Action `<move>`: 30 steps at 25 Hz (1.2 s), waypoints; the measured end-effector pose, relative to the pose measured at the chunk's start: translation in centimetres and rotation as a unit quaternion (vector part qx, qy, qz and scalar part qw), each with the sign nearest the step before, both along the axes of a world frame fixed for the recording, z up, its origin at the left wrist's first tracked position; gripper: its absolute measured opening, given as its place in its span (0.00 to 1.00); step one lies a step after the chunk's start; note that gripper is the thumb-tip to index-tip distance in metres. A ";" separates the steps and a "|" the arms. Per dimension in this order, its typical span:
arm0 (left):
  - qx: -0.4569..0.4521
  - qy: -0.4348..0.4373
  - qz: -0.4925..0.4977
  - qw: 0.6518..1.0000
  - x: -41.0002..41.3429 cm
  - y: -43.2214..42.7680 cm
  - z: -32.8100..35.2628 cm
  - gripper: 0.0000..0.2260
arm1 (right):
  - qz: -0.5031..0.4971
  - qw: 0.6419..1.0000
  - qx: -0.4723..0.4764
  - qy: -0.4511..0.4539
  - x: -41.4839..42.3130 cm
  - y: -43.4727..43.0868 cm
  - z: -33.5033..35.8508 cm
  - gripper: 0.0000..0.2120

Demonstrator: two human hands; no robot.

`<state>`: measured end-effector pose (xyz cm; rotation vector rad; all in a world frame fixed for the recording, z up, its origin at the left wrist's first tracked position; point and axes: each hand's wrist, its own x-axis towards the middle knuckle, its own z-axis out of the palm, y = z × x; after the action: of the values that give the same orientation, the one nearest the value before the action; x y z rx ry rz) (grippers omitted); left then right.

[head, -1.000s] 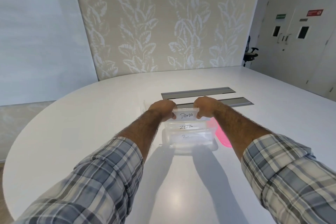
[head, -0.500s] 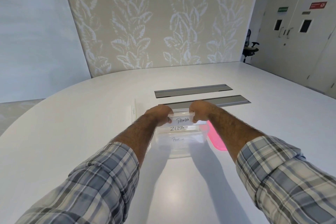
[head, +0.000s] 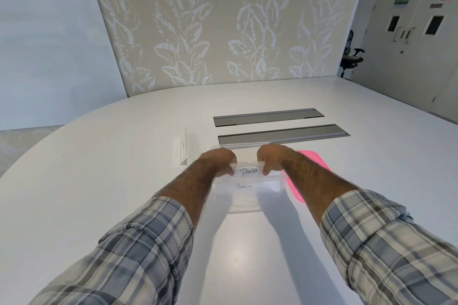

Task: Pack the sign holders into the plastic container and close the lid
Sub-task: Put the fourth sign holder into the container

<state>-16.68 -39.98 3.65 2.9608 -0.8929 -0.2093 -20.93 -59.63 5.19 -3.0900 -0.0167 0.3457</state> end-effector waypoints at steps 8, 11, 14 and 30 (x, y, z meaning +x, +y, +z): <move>0.034 0.017 -0.018 0.999 0.0 -0.3 -1.0 0.17 | 0.058 0.997 -0.042 0.042 -0.1 0.8 -1.3 0.11; 0.039 0.022 -0.022 0.999 0.0 -0.4 -1.0 0.15 | 0.049 0.997 -0.032 0.055 0.0 0.8 -1.3 0.14; 0.056 0.009 -0.030 0.998 0.1 -0.6 -1.1 0.14 | 0.048 0.996 -0.030 0.067 0.2 0.9 -1.4 0.21; 0.102 0.031 -0.046 0.993 0.8 -2.1 -1.3 0.18 | 0.053 0.994 -0.041 0.090 0.7 1.1 -1.7 0.16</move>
<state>-15.88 -42.04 2.39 3.0798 -1.0613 -0.4176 -20.26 -58.49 3.53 -3.1325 -0.1681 0.6434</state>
